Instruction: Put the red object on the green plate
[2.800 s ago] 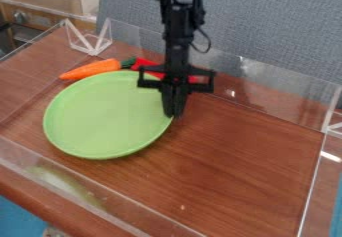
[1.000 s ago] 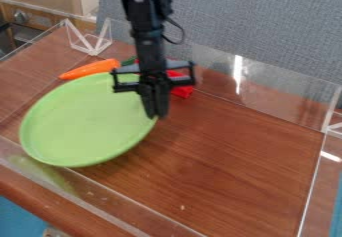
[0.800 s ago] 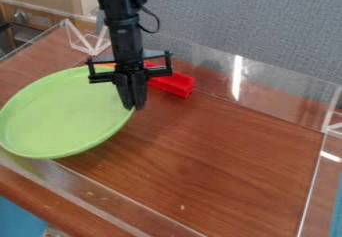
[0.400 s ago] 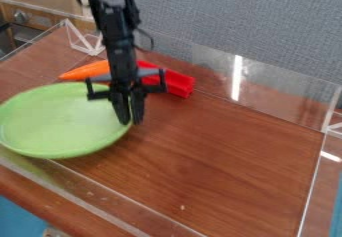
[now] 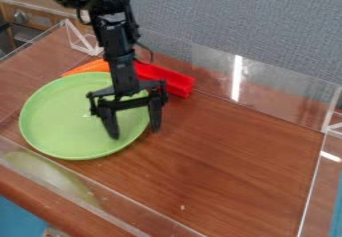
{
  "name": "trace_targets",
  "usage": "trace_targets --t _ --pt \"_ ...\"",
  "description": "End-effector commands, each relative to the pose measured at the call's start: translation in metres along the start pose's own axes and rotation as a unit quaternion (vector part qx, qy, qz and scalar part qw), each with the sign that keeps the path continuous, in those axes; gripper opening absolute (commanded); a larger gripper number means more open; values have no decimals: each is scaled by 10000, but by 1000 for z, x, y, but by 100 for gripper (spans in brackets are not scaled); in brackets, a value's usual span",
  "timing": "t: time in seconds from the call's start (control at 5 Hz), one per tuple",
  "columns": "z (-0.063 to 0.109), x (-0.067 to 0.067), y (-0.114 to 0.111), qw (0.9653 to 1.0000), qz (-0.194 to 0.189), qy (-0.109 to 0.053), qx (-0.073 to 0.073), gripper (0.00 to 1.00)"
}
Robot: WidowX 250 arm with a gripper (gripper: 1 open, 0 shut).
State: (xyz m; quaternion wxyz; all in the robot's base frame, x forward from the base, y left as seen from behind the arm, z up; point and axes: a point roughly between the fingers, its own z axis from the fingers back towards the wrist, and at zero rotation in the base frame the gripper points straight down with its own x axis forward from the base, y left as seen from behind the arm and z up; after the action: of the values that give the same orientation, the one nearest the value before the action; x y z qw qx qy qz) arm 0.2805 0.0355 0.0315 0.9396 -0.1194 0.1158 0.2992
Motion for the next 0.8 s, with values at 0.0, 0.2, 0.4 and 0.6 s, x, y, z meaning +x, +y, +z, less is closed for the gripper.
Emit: trace_targets --t 0.0,0.2,0.4,0.6 --pt "28 -22 -14 9994 41 -265 -240 100" --pt "36 -29 -22 9986 271 -284 -355 100" --pt "41 -35 -27 9970 560 -297 -446 100" --pt "46 -41 -32 9945 848 -323 -519 100"
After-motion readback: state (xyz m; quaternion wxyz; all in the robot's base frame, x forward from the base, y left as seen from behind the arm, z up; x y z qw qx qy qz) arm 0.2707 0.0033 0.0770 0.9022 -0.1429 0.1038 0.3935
